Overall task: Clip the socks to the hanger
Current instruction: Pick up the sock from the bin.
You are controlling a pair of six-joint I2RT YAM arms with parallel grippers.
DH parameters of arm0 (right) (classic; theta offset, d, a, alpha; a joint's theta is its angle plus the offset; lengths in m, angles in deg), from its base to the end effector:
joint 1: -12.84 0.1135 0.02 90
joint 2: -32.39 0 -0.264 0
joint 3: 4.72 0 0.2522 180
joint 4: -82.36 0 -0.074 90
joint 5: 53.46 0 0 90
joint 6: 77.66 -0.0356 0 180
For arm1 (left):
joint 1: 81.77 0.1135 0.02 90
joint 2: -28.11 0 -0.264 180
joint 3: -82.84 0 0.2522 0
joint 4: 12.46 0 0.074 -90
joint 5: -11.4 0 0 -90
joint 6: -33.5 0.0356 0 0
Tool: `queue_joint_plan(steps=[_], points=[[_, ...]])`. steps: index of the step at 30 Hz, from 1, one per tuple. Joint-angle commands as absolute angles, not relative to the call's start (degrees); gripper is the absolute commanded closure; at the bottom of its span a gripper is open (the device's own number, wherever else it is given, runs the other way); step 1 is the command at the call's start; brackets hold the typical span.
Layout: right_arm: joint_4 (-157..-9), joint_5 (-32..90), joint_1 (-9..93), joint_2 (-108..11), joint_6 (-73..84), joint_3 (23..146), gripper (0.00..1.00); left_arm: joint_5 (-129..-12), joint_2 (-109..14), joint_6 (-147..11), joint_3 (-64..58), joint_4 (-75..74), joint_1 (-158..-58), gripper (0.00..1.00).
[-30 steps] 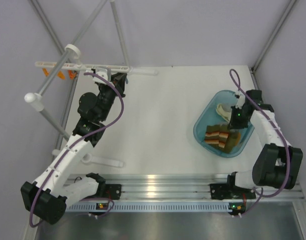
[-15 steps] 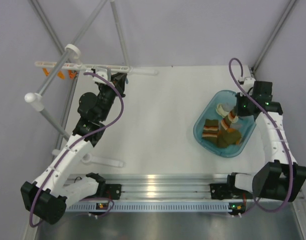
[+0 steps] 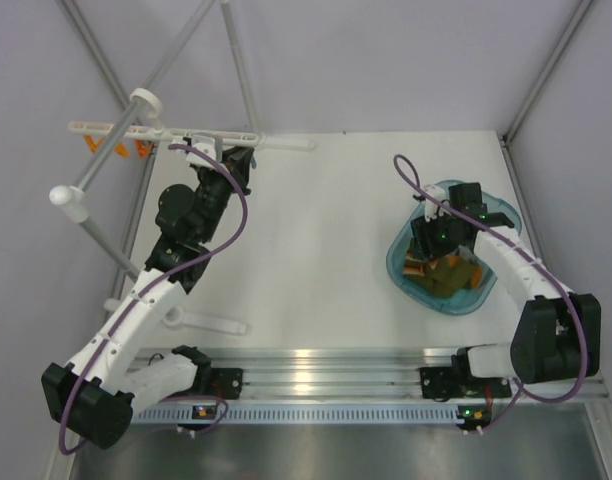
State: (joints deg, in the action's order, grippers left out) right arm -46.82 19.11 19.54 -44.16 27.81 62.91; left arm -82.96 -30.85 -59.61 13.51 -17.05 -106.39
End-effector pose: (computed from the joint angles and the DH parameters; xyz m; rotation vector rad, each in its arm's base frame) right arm 0.2591 0.0412 0.2379 -0.5995 2.5050 0.3401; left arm 0.2173 -0.0966 0.4134 0.1817 1.3066 -0.3625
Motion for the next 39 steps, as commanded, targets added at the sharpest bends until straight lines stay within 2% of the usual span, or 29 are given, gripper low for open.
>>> queue_joint_plan(steps=[1,3,7,14,19,26,30,39], points=[[-51.71,15.01,19.96,-43.98,29.13,63.36,0.49,-83.08,-29.90,-60.02,13.62,-18.56,-106.12,1.00],[-51.88,14.05,19.35,-43.63,29.56,63.18,0.43,-83.17,-29.82,-60.10,13.79,-18.56,-106.12,1.00],[-51.01,12.12,17.15,-43.37,31.50,64.31,0.42,-83.08,-29.73,-60.19,14.14,-18.56,-106.12,1.00],[-47.23,8.95,5.39,-45.30,34.13,67.92,0.42,-83.43,-29.55,-59.93,14.32,-18.48,-106.12,1.00],[-46.61,7.72,3.17,-47.14,35.55,69.50,0.43,-83.43,-29.64,-59.93,14.58,-18.56,-106.12,1.00],[-45.65,13.07,-5.16,-49.35,25.03,71.00,0.55,-83.87,-29.64,-59.84,14.67,-18.39,-106.12,1.00],[-39.77,13.61,-7.73,-48.56,20.78,71.00,0.51,-84.05,-29.64,-59.84,15.11,-18.39,-106.12,1.00],[-42.30,12.99,-7.20,-50.92,9.01,68.98,0.49,-84.22,-29.55,-59.93,15.46,-18.57,-106.12,1.00]])
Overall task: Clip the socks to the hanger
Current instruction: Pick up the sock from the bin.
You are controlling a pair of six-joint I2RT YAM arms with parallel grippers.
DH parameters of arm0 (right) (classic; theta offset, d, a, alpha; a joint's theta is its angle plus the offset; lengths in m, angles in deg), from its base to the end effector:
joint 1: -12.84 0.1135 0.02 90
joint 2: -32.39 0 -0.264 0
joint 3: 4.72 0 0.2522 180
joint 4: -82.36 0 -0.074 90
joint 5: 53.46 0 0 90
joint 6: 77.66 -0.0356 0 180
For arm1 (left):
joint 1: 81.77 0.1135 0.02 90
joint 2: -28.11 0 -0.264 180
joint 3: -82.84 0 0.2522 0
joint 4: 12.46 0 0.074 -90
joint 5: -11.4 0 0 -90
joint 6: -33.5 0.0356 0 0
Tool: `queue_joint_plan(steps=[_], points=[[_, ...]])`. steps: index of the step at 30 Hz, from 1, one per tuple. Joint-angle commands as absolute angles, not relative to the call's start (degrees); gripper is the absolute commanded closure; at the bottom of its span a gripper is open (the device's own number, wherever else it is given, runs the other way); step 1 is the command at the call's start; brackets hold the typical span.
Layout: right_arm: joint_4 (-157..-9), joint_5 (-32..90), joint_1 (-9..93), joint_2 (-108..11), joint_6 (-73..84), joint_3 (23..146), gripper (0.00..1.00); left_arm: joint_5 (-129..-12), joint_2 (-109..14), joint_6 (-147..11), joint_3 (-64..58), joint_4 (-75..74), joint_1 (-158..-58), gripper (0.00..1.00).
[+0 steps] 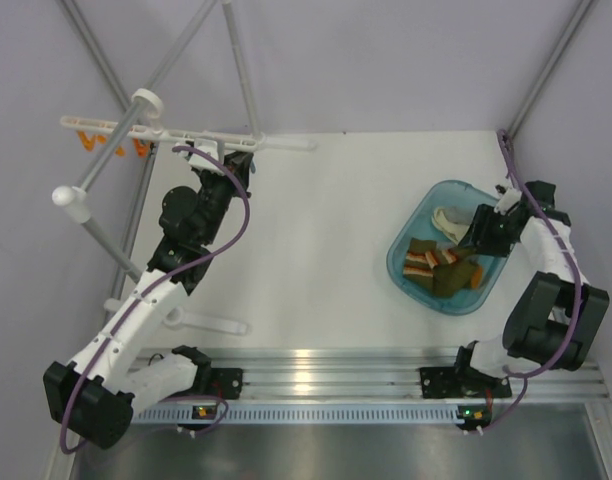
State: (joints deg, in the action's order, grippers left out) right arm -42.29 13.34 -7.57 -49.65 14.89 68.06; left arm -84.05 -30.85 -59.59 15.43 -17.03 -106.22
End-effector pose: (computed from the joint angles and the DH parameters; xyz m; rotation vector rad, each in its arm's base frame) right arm 0.2655 -0.0838 0.2380 0.2850 2.5890 0.4067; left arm 0.2198 -0.0962 0.4014 0.1708 1.3418 -0.3418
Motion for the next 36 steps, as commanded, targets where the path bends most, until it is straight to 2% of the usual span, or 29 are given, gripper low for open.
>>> queue_joint_plan(steps=[1,8,11,12,14,15,17,21,25,32,36], points=[[-41.96,12.82,-6.94,-52.49,8.57,69.24,0.49,-84.31,-29.55,-59.84,15.20,-18.48,-106.12,1.00],[-41.34,14.13,-5.89,-55.84,6.45,71.09,0.53,-84.49,-29.37,-59.49,15.20,-18.39,-106.12,1.00],[-40.90,13.08,-4.40,-56.90,6.45,72.32,0.66,-84.40,-29.46,-59.49,15.46,-18.56,-106.12,1.00],[-41.94,13.16,-3.95,-56.82,6.45,72.49,0.76,-84.40,-29.38,-59.40,15.46,-18.65,-106.12,1.00],[-43.00,13.69,-2.38,-56.47,7.06,73.20,0.82,-84.49,-29.38,-59.23,15.46,-18.65,-106.12,1.00],[-43.35,14.04,-1.85,-56.38,7.33,73.55,0.91,-84.40,-29.46,-59.14,15.46,-18.65,-106.12,1.00],[-44.41,14.04,-0.44,-56.20,8.99,74.78,1.00,-84.40,-29.38,-59.14,15.29,-18.39,-106.12,1.00],[-46.60,8.61,0.18,-52.17,14.96,76.45,1.00,-84.31,-29.55,-60.10,14.41,-17.42,-106.12,1.00],[-45.74,3.77,0.18,-47.51,22.52,83.19,1.00,-83.61,-29.46,-61.33,13.62,-16.90,-106.12,1.00],[-35.11,3.06,0.18,-46.53,30.96,93.41,1.00,-83.26,-28.85,-61.51,13.53,-16.19,-106.12,1.00],[-36.40,1.57,0.09,-44.25,32.99,94.47,1.00,-83.26,-28.32,-61.86,13.62,-16.28,-106.12,1.00]])
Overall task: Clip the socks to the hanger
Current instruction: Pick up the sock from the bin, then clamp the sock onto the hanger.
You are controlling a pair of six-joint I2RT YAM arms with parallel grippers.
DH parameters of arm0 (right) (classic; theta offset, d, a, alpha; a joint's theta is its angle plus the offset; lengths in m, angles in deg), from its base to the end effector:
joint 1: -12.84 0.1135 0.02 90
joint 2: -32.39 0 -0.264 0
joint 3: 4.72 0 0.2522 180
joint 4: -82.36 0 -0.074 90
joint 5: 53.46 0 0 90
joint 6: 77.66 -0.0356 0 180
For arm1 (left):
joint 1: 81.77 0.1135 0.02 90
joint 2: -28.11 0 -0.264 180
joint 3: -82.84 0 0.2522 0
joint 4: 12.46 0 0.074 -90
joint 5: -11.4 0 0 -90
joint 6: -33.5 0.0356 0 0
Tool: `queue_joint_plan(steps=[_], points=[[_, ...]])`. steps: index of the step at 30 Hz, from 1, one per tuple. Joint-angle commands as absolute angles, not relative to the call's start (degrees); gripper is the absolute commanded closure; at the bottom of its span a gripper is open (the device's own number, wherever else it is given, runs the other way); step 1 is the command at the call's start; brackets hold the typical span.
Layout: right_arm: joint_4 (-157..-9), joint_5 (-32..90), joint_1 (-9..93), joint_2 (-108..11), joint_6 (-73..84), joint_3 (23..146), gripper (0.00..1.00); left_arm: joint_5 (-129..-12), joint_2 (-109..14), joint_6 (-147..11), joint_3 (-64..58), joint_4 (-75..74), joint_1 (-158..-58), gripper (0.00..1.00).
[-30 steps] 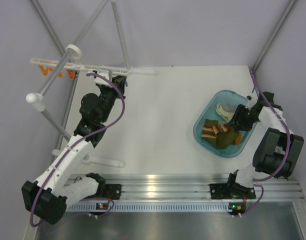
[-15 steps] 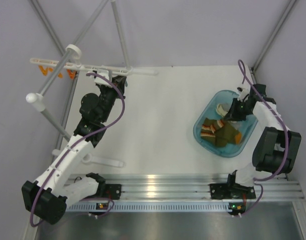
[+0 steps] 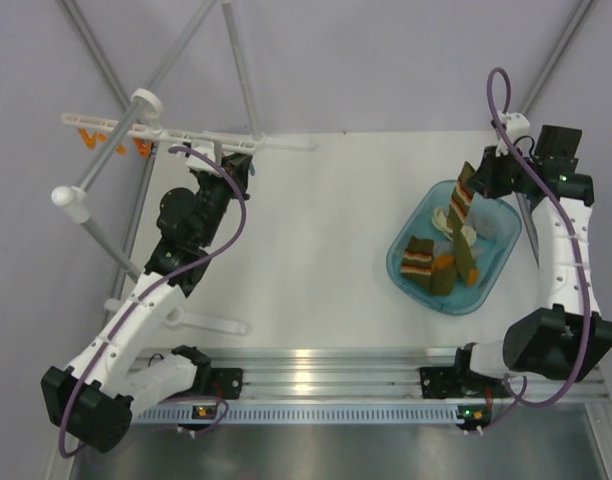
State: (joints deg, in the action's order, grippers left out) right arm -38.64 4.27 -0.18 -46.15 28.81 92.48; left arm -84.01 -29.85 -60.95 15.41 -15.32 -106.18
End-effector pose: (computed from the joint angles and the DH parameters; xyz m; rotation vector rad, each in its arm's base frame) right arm 0.2828 -0.0459 0.3855 -0.3526 2.1418 0.3485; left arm 0.2160 -0.0943 0.4022 0.1575 1.3565 -0.3596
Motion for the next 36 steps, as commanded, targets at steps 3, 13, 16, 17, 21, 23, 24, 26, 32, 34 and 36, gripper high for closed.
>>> queue_joint_plan(steps=[3,13,16,17,21,23,24,26,32,34,36], points=[[-38.69,-1.33,0.18,-42.93,33.44,98.85,1.00,-82.99,-28.06,-62.30,13.18,-15.84,-106.12,1.00],[-49.86,-16.87,6.84,-46.00,33.60,112.31,1.00,-82.29,-27.79,-63.71,12.13,-14.26,-106.03,1.00],[-52.49,-13.23,12.37,-47.40,36.32,111.17,1.00,-81.94,-27.71,-64.06,11.86,-13.38,-106.03,1.00],[-53.19,-11.81,15.36,-47.76,36.86,110.56,1.00,-81.94,-27.71,-64.06,11.95,-13.38,-106.03,1.00],[-64.15,-4.24,23.81,-48.64,33.80,105.20,1.00,-81.76,-27.71,-64.23,11.69,-13.38,-106.03,1.00],[-66.55,-3.01,28.64,-49.61,32.29,102.91,1.00,-81.68,-27.79,-64.50,11.42,-13.38,-106.03,1.00],[-67.26,-3.01,30.05,-49.96,32.73,102.30,1.00,-81.50,-27.79,-64.58,11.25,-13.38,-106.03,1.00],[-68.58,-3.01,34.18,-51.19,35.45,100.89,1.00,-81.24,-27.97,-64.94,10.98,-13.38,-106.12,1.00],[-71.91,-5.56,39.64,-55.05,41.60,99.13,1.00,-76.49,-28.41,-65.46,10.10,-11.97,-106.03,1.00],[-73.23,-5.03,42.01,-56.37,44.75,99.04,1.00,-75.26,-28.32,-65.99,9.84,-11.71,-105.94,1.00],[-73.94,-4.50,43.68,-57.34,46.52,99.04,1.00,-74.99,-28.41,-66.43,9.40,-11.27,-105.94,1.00]])
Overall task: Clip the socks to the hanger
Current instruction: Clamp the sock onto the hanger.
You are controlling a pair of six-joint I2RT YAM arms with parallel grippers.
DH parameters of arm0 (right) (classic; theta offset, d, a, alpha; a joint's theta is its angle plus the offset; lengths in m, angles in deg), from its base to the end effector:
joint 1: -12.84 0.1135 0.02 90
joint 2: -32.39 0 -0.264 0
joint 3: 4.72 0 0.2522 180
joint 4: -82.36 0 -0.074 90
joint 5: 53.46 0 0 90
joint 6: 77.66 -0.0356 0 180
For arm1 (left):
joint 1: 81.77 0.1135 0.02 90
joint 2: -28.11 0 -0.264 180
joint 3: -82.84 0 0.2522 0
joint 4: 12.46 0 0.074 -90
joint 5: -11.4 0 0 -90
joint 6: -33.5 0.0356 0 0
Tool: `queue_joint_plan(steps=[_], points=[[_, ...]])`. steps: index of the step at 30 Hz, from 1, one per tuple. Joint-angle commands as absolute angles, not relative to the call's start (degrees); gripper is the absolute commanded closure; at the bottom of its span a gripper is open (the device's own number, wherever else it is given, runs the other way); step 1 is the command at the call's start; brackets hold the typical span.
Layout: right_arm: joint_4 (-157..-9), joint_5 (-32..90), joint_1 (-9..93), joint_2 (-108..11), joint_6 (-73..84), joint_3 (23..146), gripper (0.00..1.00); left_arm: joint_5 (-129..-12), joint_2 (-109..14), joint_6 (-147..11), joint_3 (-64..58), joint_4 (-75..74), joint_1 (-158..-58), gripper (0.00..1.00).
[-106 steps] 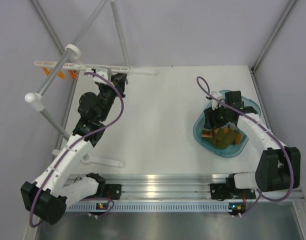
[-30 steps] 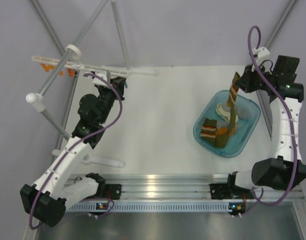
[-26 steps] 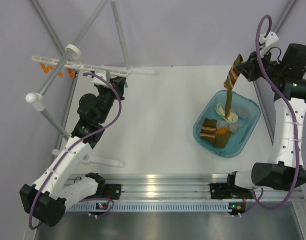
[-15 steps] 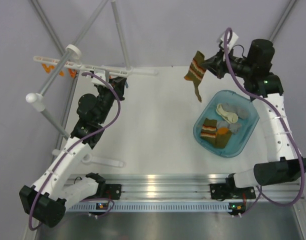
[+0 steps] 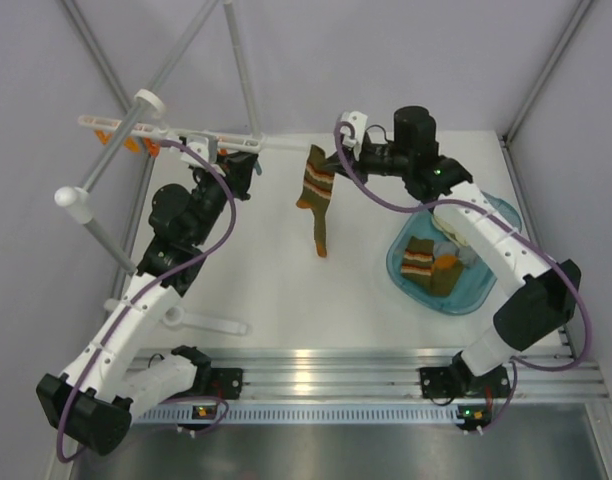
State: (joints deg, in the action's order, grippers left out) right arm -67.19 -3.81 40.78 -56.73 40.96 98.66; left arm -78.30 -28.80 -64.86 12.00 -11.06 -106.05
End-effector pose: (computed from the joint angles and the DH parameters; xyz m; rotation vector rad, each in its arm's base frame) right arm 0.3050 0.1879 0.4114 -1.2653 1.3238 0.6407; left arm 0.2074 -0.0938 0.4192 0.1939 1.3546 -0.4828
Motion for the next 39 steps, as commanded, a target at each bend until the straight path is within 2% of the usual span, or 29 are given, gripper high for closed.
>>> queue_joint_plan(steps=[1,17,39], points=[[-74.03,-4.41,45.17,-57.60,48.53,99.04,1.00,-74.99,-28.32,-66.43,9.31,-11.36,-105.94,1.00],[-77.63,-1.87,54.41,-61.65,52.69,99.48,1.00,-73.76,-28.32,-66.87,9.84,-11.97,-105.94,1.00],[-78.69,-0.37,55.64,-63.85,52.16,103.78,1.00,-70.25,-28.67,-66.17,10.54,-11.97,-105.94,1.00]])
